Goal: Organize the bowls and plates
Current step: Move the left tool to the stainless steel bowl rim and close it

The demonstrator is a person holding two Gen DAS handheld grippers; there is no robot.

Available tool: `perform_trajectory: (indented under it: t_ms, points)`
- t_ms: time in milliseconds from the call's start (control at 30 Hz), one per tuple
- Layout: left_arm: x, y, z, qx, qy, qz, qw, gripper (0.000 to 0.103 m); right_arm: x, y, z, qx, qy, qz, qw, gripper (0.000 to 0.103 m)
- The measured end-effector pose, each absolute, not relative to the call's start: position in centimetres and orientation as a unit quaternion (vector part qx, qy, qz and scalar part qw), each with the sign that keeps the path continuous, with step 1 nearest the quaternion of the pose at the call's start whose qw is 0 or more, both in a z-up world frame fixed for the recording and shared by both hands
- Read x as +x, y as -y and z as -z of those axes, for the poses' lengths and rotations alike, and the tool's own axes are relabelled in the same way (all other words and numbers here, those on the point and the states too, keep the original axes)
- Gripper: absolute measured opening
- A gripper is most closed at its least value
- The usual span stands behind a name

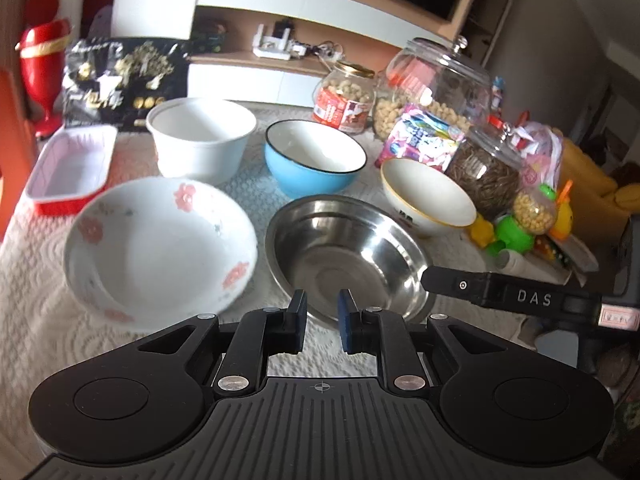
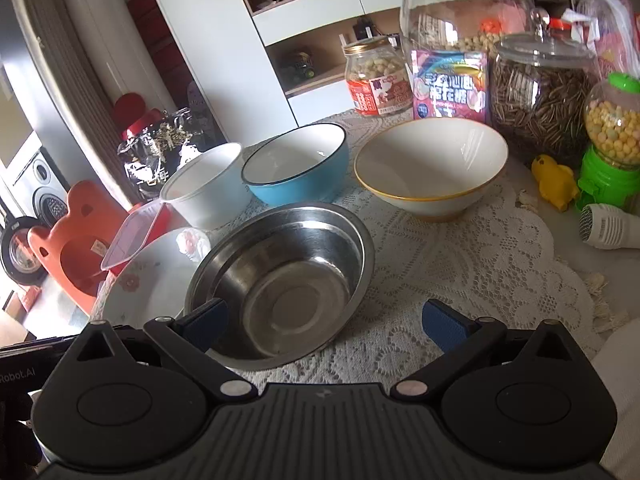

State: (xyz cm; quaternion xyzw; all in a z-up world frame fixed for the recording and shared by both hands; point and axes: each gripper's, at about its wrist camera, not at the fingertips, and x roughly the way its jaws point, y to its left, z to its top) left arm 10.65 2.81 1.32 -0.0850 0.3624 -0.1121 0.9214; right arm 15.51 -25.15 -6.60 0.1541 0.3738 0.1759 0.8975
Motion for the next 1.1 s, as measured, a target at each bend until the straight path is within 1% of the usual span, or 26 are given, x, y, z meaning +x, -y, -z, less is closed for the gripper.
perform_trajectory:
  t_ms: [67,233,333,367,433,633,800,967,1033,1067,1100]
  points:
    - [12.3,-3.4,-1.2,-0.077,-0.365,0.130,0.919,0.018,17.3,25.4,7.6,0.160,-0.400,-0.183,0.884,0.103]
    - [16.7,-5.5,-0.3,-0.115,-0.385,0.135,0.906,0.018,19.8,25.1,9.9,0.146,-0.433,-0.177,0.872,0.103]
    - [18.8,-5.6,0.4,-0.089,-0.396,0.127,0.905,0.018,20.8,25.0,11.2,0.149,-0.463,-0.173,0.856,0.103]
    - [19.4,-5.6,0.6,-0.077,-0.400,0.124,0.905,0.018,20.7,24.9,11.3,0.143,-0.453,-0.173,0.863,0.103]
    - [20.6,-5.5,1.4,-0.060,-0.411,0.124,0.901,0.018,21.0,24.4,11.4,0.126,-0.460,-0.172,0.862,0.103]
    - [22.9,-5.0,3.3,-0.067,-0.444,0.150,0.881,0.019,21.4,24.1,11.6,0.122,-0.469,-0.173,0.857,0.103]
    - [22.8,-4.4,4.2,-0.060,-0.449,0.151,0.879,0.020,21.1,23.2,11.2,0.078,-0.481,-0.176,0.856,0.103]
    - [22.2,-3.2,4.2,-0.026,-0.445,0.156,0.881,0.020,19.6,21.2,11.8,0.009,-0.447,-0.164,0.879,0.103]
    - [22.0,-2.8,4.4,-0.012,-0.445,0.154,0.882,0.020,19.6,21.3,11.7,0.010,-0.445,-0.165,0.880,0.103]
    - [22.0,-2.6,4.5,-0.006,-0.447,0.150,0.882,0.020,19.8,21.5,11.4,0.016,-0.448,-0.178,0.876,0.103]
    - [22.0,-2.5,4.6,-0.004,-0.449,0.148,0.881,0.020,20.0,21.9,11.1,0.028,-0.447,-0.192,0.873,0.096]
